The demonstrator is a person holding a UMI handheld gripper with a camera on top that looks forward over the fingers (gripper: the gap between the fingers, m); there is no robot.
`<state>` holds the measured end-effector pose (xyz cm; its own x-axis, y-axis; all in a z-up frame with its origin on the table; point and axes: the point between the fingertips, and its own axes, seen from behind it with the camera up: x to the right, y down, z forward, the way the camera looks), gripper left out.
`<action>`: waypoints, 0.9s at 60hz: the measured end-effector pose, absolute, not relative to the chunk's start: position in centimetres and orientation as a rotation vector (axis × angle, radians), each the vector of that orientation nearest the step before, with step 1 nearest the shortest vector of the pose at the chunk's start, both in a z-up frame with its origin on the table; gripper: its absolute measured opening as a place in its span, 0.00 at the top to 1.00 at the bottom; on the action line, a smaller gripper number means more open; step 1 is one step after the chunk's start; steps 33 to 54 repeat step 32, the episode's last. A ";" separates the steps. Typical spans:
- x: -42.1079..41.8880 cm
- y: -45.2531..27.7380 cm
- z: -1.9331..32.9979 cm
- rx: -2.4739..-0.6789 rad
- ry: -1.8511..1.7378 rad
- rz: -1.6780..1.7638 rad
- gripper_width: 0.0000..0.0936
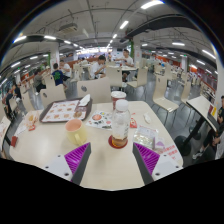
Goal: Pour water
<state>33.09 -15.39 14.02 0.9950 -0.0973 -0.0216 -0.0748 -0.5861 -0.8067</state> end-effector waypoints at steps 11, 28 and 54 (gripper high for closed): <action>30.1 -21.1 16.6 -2.217 0.094 -0.082 0.09; 27.6 -23.3 18.2 -2.197 0.008 -0.098 0.09; 27.5 -23.4 18.3 -2.198 -0.012 -0.097 0.09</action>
